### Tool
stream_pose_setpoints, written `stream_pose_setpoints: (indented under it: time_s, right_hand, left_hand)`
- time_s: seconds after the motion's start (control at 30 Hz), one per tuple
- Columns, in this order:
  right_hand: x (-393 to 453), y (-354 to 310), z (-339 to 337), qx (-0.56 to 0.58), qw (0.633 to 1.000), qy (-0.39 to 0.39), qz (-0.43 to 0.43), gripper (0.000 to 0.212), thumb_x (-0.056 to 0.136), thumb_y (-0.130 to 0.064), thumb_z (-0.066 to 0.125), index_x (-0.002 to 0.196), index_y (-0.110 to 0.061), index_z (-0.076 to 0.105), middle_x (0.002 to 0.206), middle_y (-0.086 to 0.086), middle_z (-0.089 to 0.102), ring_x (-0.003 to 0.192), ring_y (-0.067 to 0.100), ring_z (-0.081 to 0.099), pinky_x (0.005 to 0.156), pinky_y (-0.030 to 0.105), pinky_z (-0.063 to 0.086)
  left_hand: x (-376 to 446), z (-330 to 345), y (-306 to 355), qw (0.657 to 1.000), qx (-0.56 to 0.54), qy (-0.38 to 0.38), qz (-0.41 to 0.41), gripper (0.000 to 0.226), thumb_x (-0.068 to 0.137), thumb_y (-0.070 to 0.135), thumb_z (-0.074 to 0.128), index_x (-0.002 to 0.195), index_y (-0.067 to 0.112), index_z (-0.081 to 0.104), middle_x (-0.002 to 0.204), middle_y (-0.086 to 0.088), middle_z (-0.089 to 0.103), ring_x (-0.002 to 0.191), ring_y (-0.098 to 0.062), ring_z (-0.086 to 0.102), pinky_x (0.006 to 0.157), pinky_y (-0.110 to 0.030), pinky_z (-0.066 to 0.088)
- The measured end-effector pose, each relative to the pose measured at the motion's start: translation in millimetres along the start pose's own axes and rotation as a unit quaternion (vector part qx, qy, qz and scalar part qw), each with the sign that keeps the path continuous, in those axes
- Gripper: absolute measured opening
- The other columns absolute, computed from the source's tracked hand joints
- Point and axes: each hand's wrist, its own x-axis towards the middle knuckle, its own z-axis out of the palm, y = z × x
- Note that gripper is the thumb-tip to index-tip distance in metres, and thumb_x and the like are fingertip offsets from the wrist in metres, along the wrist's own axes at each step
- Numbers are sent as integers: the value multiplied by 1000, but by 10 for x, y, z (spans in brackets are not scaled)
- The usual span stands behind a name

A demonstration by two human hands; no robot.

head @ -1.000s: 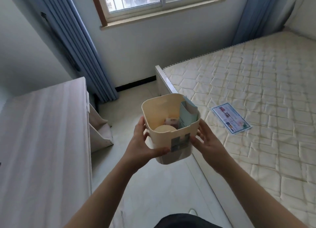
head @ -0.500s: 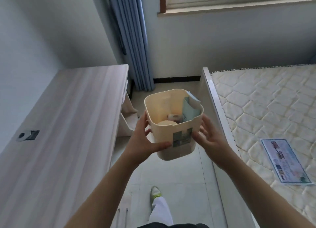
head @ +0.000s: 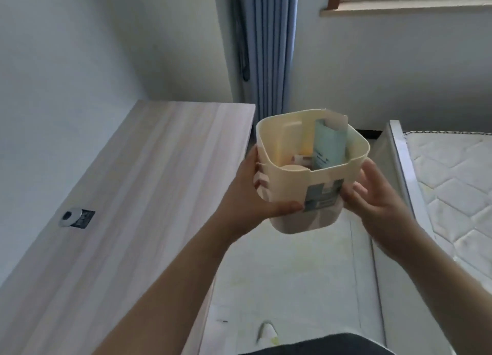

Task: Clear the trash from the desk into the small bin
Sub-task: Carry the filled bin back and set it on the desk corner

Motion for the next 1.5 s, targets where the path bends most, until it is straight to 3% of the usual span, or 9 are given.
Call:
stream_pose_setpoints:
  time_s: [0.1,0.23,0.43,0.6,0.8,1.07,1.3,1.4,1.5]
  right_hand:
    - [328,124,-158,-20,1000,15,5,74,79,-57,68,143,-41,36,141,-8,52,134,19,46,102,58,42]
    - [659,159,-387,-14,1000,10,25,74,79,-56,70,142,-40,36,139,-6,55,133,21,48,103,62,40]
    - [1401,114,-868,1,1000,-1,28,74,80,-54,69,144,-41,33,140,-4,54,133,22,48,102,61,42]
    - [2007,113,-1310,-6,999,-34,27,72,79,-56,68,142,-46,34,141,-14,52,133,11,46,105,55,42]
    - [2669,65,-1514,-10,997,-80,20,72,80,-56,67,143,-47,32,142,-15,51,135,11,44,106,57,39]
    - [3713,111,-1238,-24,988,-150,5,71,83,-54,65,144,-44,31,143,-15,50,134,12,46,104,53,44]
    - [4774,104,-610,-21,974,-227,-2,69,86,-48,66,145,-42,31,146,-12,46,135,12,44,103,43,43]
    - [5162,101,-369,-21,969,-244,-7,67,86,-46,67,143,-44,32,146,-15,47,135,9,44,100,37,46]
    - [5519,110,-160,-17,963,-268,-7,67,86,-45,67,143,-46,32,145,-18,46,134,4,44,93,21,51]
  left_hand:
    - [303,13,-96,1000,-4,10,0,108,59,42,93,144,49,28,142,24,50,119,10,53,89,-13,51]
    - [791,73,-6,1000,10,-18,0,116,56,40,95,149,43,26,147,17,48,128,-6,50,102,-35,50]
    - [1601,271,176,1000,-1,12,-2,115,46,53,90,141,53,27,137,27,50,121,1,53,90,-20,51]
    - [2177,425,246,999,-6,27,-19,125,49,48,93,153,41,25,145,23,51,129,5,50,94,-17,51]
    - [2708,390,324,997,-15,74,-17,108,50,54,94,140,56,35,138,26,56,129,0,52,92,-16,50]
    - [3245,-101,38,988,-46,140,-33,123,53,39,96,153,38,24,150,17,47,139,-8,44,114,-43,41]
    - [3742,-912,-236,980,-57,185,-54,122,57,23,96,153,44,23,148,25,46,136,3,42,115,-37,39]
    - [3916,-1250,-298,976,-58,201,-63,125,55,29,97,152,48,21,148,26,45,137,2,42,114,-36,40]
    - [4078,-1508,-372,972,-59,215,-72,125,55,30,97,149,56,20,144,35,45,132,9,43,101,-21,46]
